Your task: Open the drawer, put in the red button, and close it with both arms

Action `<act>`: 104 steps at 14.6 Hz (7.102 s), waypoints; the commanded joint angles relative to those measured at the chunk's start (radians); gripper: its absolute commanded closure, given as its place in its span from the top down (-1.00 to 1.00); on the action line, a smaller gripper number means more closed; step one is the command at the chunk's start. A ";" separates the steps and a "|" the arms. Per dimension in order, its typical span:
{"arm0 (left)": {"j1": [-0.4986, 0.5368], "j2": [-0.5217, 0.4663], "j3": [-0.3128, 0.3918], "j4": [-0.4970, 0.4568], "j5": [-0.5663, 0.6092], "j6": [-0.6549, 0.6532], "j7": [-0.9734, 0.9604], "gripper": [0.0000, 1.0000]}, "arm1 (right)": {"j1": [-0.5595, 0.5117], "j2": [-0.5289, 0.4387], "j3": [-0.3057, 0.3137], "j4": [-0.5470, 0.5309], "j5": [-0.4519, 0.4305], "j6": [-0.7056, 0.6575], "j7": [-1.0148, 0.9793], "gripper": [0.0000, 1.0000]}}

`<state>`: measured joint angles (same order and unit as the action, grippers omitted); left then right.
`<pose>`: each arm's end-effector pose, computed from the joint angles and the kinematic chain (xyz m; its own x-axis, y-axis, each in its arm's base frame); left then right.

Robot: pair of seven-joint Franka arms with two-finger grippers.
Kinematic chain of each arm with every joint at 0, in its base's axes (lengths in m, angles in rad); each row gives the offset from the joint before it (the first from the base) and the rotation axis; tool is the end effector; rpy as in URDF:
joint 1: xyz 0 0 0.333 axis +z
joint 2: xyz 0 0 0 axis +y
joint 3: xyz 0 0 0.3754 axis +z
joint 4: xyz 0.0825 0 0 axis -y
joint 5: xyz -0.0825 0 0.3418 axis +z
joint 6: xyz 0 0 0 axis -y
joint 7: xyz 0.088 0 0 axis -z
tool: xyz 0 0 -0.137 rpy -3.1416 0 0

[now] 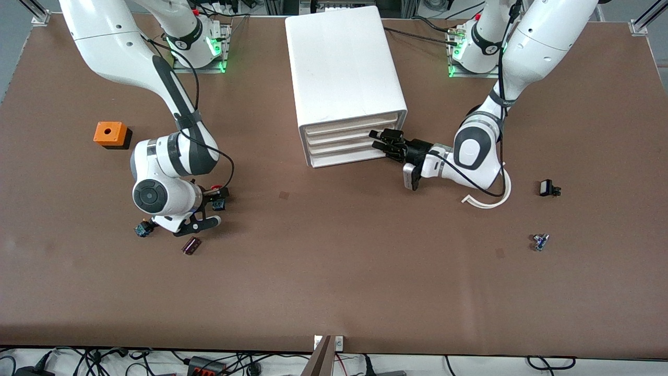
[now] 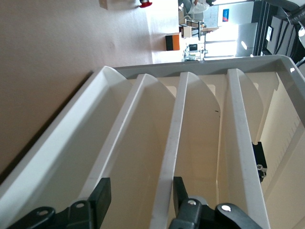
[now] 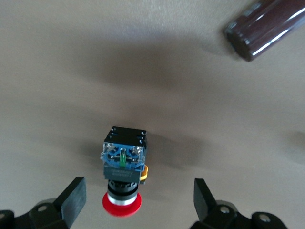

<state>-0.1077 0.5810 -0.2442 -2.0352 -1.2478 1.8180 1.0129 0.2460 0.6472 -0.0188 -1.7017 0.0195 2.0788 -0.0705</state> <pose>0.4854 -0.2808 0.2491 0.8962 -0.4435 0.0131 -0.1191 -0.2119 0.9700 0.6246 0.1474 0.2461 0.9234 0.2767 -0.2658 0.2814 -0.9594 -0.0213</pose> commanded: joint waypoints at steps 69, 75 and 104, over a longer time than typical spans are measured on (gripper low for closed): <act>0.174 -0.237 0.042 0.727 1.248 -0.250 -0.984 1.00 | 0.592 0.157 -0.013 0.629 0.073 -0.181 0.419 1.00; 0.163 -0.227 0.040 0.667 1.248 -0.206 -1.066 1.00 | 0.455 0.080 -0.015 0.634 0.117 -0.215 0.413 1.00; -0.267 0.037 -0.096 0.489 1.217 0.080 -1.723 1.00 | -0.237 -0.335 -0.063 0.389 0.030 -0.573 0.060 1.00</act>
<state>-0.3795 0.6384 -0.3154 -1.5480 0.0110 1.9950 -0.7006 0.0450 0.4160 -0.1180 -1.1900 0.0601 1.4850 0.0361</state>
